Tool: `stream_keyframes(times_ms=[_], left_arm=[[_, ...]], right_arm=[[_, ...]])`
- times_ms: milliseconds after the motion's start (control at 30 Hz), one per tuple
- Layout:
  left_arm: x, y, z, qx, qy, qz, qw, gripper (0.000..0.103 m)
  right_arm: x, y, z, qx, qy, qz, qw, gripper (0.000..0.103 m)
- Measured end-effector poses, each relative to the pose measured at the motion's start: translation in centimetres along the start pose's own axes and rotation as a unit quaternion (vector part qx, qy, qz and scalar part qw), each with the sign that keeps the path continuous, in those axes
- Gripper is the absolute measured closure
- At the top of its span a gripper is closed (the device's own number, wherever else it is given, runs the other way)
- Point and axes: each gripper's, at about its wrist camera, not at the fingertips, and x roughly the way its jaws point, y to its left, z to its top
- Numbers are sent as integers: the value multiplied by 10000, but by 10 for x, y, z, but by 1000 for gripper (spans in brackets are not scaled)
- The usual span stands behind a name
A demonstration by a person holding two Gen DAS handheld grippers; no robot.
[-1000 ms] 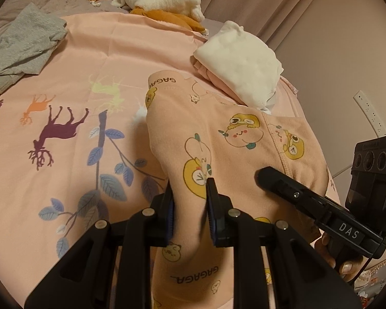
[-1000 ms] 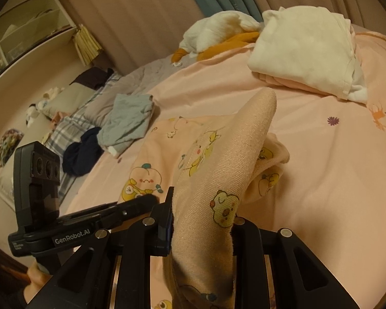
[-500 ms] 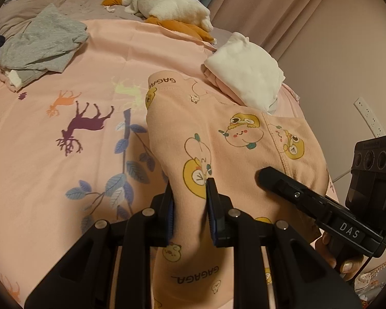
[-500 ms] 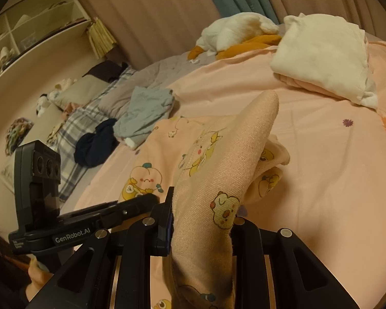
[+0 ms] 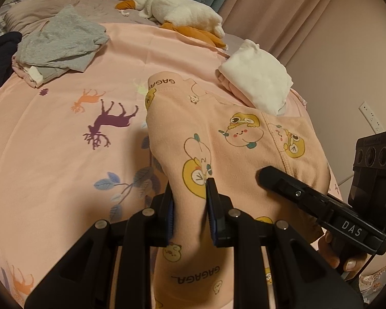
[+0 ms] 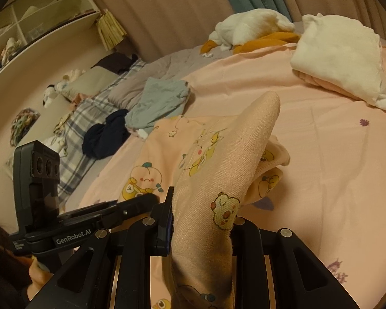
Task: Fold small clothes
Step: 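Lift the held end with both grippers and fold it over the garment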
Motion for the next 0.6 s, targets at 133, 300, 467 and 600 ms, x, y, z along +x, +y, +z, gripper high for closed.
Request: stream_keyframes(times_ms=[133,300,467,600], left_arm=[[-1,8,-3,-37,2,57,10000,82],[1,17,-6,-46,19,135,9999,82],[5,26,-9,-103,58,169,9998,82],[11,32,-10,-151,105,199,9996,82]], right_arm=[[7,5,-1,-58,74,-5,10000,77],[16,9,-2,-121,180,-32,9998,77],[25,10,-3,-135,267,-52,9995,77],[32,11,-3,-163,345,-81,9992,77]])
